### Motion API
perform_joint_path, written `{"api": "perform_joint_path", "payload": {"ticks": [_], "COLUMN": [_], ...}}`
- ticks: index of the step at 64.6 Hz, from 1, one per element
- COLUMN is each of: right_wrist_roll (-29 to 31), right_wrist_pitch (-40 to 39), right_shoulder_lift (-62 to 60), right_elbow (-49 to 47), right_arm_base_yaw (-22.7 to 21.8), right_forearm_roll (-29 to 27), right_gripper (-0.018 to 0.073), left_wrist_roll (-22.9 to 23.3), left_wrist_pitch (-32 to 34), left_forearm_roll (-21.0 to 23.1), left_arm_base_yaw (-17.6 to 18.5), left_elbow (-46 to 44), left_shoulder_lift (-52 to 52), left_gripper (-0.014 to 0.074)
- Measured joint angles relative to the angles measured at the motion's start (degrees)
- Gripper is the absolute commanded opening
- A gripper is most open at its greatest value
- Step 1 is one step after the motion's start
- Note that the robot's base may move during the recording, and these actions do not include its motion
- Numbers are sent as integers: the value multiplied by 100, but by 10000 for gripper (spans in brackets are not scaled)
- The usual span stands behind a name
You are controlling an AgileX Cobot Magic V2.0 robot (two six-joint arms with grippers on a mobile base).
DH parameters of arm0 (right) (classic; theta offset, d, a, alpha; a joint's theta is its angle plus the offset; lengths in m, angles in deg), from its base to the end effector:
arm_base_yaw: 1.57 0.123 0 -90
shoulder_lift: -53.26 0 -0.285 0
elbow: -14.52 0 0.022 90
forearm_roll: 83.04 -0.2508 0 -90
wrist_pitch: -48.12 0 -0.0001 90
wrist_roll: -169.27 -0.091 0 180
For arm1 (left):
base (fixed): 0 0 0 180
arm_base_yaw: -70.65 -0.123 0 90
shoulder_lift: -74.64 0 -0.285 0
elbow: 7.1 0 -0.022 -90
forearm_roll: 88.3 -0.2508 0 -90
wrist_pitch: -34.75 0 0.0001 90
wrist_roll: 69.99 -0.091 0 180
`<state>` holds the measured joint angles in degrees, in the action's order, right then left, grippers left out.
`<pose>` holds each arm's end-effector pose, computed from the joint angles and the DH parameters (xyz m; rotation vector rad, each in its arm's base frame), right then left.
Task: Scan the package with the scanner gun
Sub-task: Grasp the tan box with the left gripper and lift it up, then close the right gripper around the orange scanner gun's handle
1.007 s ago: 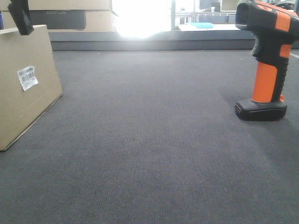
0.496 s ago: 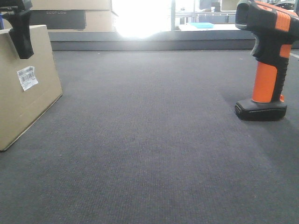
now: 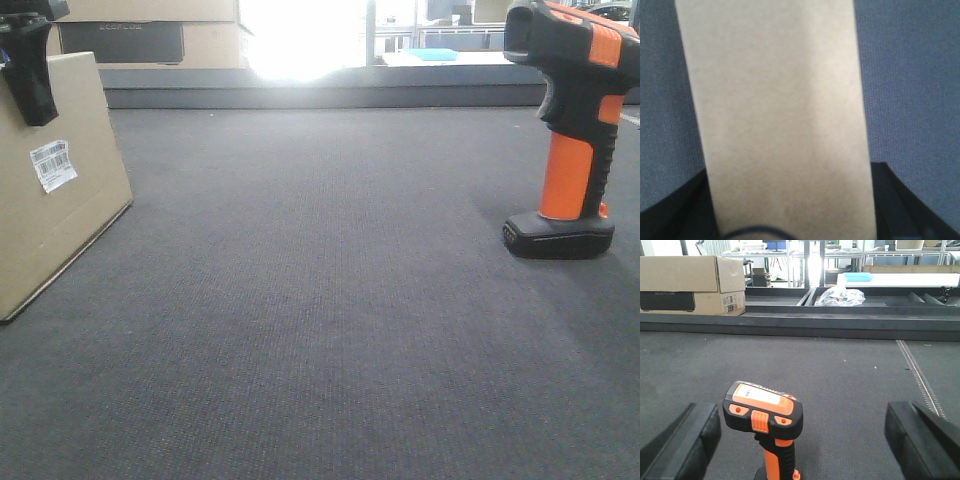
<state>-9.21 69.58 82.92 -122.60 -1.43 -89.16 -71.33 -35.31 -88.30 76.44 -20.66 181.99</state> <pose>0.0757 0.0037 0.3540 0.0279 1.6391 0.0897 0.3601 -0.0365 0.3130 0.1778 2.8544 -0.0158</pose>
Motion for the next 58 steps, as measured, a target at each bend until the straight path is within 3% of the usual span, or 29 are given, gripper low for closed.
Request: {"api": "perform_joint_path", "payload": {"ticks": [18,31,38,58], "right_wrist_roll": [0,0,0,0], "right_wrist_pitch": [53,214,379,395], "right_shoulder_lift": [0,0,0,0], "right_elbow": [0,0,0,724], "right_arm_base_yaw": [152,303,501,1050], "right_forearm_roll": [0,0,-47,-437], "right_gripper": [570,570,570,570], "left_wrist_roll": [-114,-500,-621,-662], "left_wrist_pitch": [0,-19,-19,-19], "left_forearm_roll": [879,2426,3031,3328], "left_arm_base_yaw": [-13,-232,-393,-479], "left_elbow": [0,0,0,0], "left_shoulder_lift": [-471,-826,-923,-1014], "left_gripper": [-111,-111,-111,-111]}}
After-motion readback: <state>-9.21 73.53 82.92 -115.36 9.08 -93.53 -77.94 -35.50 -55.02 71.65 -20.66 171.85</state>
